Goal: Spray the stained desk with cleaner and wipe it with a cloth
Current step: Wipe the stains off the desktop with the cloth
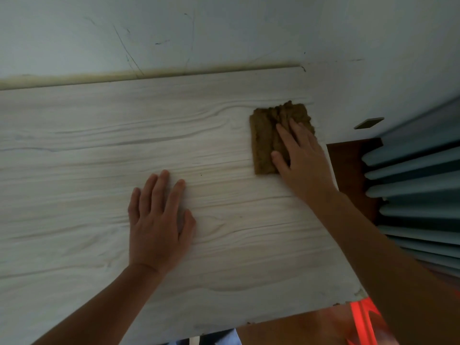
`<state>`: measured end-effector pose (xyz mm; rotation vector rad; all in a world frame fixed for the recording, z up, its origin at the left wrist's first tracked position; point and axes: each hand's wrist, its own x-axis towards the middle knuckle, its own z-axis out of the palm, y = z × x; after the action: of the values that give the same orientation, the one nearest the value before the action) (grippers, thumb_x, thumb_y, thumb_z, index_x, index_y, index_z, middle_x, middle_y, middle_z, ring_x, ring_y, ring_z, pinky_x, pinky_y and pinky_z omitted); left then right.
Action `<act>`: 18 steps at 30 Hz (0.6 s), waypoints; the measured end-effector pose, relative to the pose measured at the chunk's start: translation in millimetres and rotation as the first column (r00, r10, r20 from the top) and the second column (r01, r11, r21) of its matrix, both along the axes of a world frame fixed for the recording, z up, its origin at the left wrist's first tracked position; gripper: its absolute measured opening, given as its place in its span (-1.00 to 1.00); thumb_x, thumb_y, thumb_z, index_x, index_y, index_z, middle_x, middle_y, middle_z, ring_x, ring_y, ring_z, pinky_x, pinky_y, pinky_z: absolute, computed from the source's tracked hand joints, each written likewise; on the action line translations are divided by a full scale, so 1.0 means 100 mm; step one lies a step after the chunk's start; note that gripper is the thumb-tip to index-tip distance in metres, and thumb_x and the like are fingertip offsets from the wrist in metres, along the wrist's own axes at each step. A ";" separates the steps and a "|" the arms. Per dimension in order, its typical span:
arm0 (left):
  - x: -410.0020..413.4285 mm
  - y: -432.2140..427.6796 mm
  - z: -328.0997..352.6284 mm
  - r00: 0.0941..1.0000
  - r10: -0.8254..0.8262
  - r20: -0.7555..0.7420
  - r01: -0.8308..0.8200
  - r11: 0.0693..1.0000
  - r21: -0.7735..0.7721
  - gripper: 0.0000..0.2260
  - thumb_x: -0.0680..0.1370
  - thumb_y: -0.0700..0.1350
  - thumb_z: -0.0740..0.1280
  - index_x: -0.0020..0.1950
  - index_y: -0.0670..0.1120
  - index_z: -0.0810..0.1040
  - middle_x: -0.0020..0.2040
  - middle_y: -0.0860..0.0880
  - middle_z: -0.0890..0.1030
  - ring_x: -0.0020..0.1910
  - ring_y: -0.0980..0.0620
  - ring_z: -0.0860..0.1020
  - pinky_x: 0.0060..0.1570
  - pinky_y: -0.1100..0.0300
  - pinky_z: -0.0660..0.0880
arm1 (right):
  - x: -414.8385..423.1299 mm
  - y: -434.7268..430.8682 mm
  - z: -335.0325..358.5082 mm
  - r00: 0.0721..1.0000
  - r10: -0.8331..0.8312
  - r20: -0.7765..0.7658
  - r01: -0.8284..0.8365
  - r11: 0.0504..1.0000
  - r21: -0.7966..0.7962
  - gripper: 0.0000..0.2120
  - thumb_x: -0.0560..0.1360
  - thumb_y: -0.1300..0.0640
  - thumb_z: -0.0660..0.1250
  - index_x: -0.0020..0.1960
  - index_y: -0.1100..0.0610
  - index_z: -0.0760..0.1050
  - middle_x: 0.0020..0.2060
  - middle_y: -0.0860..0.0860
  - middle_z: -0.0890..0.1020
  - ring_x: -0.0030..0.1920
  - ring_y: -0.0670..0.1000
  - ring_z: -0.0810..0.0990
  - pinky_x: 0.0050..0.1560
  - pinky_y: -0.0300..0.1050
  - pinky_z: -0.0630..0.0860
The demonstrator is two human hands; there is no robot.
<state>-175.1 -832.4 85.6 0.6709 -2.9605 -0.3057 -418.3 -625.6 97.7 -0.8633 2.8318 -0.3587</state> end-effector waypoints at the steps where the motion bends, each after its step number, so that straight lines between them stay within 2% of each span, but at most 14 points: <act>1: 0.00 0.00 0.00 1.000 0.000 -0.001 0.000 1.000 0.000 -0.45 0.56 0.07 0.13 0.52 -0.11 0.43 0.58 -0.20 0.32 0.59 -0.24 0.25 0.56 -0.24 0.12 | -0.13 -0.02 0.00 1.000 -0.003 -0.004 0.003 1.000 0.008 -0.44 0.67 -0.11 0.10 0.62 0.02 0.12 0.61 0.09 0.11 0.60 0.14 0.06 0.54 0.09 0.06; 6: 0.00 0.00 -0.01 1.000 0.002 -0.002 -0.002 1.000 0.005 -0.45 0.54 0.06 0.15 0.50 -0.10 0.44 0.58 -0.20 0.33 0.59 -0.23 0.25 0.56 -0.24 0.12 | -0.89 -0.32 -0.03 0.994 -0.113 0.002 0.113 0.994 -0.012 -0.43 0.67 -0.09 0.10 0.61 0.08 0.12 0.59 0.18 0.12 0.57 0.22 0.10 0.54 0.15 0.14; 9: 0.00 0.00 -0.01 1.000 0.006 0.000 -0.006 1.000 0.002 -0.44 0.54 0.06 0.15 0.50 -0.10 0.44 0.58 -0.19 0.33 0.59 -0.22 0.25 0.56 -0.24 0.13 | -1.13 -0.58 -0.03 0.985 -0.173 0.020 0.174 0.983 -0.060 -0.44 0.66 -0.05 0.10 0.61 0.11 0.13 0.60 0.20 0.09 0.57 0.24 0.07 0.56 0.12 0.09; 18: 0.01 -0.01 -0.02 1.000 0.007 -0.012 -0.007 1.000 0.005 -0.45 0.55 0.07 0.14 0.51 -0.10 0.43 0.58 -0.19 0.33 0.59 -0.23 0.24 0.56 -0.24 0.12 | -0.69 -0.11 -0.13 0.995 -0.099 -0.002 0.098 0.986 -0.136 -0.46 0.66 -0.03 0.09 0.59 0.14 0.19 0.58 0.20 0.15 0.56 0.22 0.11 0.56 0.11 0.10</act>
<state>-174.0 -833.2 83.5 0.6776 -2.9463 -0.3162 -486.9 -636.2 84.6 -0.7520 2.8927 -0.5679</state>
